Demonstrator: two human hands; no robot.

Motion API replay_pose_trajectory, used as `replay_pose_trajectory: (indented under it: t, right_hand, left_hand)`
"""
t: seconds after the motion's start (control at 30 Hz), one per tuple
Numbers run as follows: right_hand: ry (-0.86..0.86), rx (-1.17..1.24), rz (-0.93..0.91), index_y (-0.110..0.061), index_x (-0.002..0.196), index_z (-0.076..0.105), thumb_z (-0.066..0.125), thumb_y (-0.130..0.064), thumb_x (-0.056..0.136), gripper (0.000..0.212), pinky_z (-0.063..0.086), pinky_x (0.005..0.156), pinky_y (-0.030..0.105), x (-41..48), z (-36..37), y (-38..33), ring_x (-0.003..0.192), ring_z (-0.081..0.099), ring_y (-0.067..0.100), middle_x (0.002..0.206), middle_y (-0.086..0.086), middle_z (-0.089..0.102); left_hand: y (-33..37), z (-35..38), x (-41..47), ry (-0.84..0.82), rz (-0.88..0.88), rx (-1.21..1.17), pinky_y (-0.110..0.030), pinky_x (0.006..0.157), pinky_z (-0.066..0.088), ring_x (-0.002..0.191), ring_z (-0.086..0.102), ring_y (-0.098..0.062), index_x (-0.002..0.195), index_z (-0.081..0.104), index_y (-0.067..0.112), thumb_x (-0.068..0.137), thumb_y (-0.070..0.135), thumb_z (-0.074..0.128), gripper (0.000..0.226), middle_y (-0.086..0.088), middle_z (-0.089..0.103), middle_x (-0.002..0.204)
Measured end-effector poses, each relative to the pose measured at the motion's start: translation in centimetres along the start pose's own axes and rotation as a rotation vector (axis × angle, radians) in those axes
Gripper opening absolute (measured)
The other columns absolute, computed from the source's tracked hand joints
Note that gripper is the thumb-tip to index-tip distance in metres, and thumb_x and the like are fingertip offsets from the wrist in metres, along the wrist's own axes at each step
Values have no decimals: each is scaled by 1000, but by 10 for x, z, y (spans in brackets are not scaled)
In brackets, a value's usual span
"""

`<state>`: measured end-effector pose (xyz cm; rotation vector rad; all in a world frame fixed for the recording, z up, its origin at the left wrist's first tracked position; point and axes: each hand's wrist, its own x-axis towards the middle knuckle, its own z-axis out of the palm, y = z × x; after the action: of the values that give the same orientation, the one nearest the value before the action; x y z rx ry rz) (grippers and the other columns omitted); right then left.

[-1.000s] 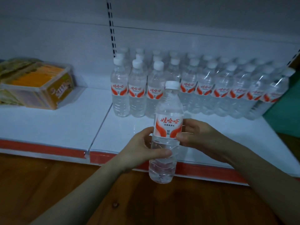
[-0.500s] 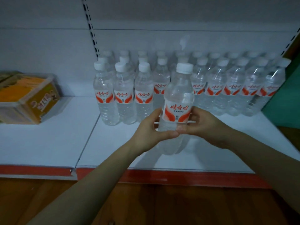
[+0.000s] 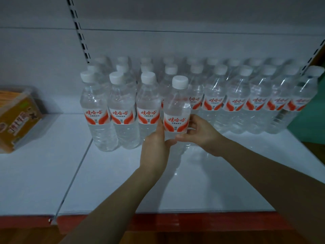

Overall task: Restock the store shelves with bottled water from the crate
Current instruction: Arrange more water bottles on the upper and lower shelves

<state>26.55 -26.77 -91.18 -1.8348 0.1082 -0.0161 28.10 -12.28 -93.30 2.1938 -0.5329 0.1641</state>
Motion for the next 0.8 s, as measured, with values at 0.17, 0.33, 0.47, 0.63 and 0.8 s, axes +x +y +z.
replay_pose_trajectory:
  t: [0.17, 0.33, 0.47, 0.63, 0.8]
  right_hand:
    - [1, 50, -29, -17, 121, 46, 71, -5, 78, 51, 52, 90, 26, -2, 5, 14, 107, 61, 15, 113, -2, 61]
    - [87, -145, 9, -11, 119, 52, 72, -8, 77, 46, 53, 72, 16, -3, 20, 33, 89, 64, 17, 104, 7, 64]
    - [130, -205, -12, -5, 117, 54, 69, -8, 80, 40, 55, 80, 32, 1, 24, 40, 86, 66, 28, 99, 14, 68]
    - [183, -212, 20, -7, 108, 55, 67, -9, 82, 28, 49, 88, 52, 13, 28, 43, 94, 62, 42, 99, 28, 65]
    - [194, -237, 35, -6, 110, 54, 66, -12, 83, 30, 48, 89, 52, 21, 28, 43, 95, 62, 41, 99, 27, 65]
  left_hand:
    - [-14, 4, -2, 43, -18, 93, -34, 85, 51, 99, 63, -27, 114, 55, 6, 87, 24, 63, 34, -11, 66, 112]
    - [-26, 10, -7, -29, -64, 154, -32, 73, 50, 77, 63, -28, 86, 62, 1, 87, 27, 63, 26, -12, 68, 86]
    - [-29, 14, -1, -54, -137, 119, -30, 79, 50, 79, 63, -27, 88, 67, 2, 88, 28, 60, 26, -12, 69, 89]
    - [-28, 22, 9, -23, -204, 79, -32, 82, 52, 79, 66, -26, 89, 69, 2, 91, 25, 57, 25, -12, 70, 89]
    - [-29, 27, 14, 3, -204, 71, -28, 78, 49, 80, 65, -26, 89, 68, 1, 92, 22, 55, 24, -12, 69, 87]
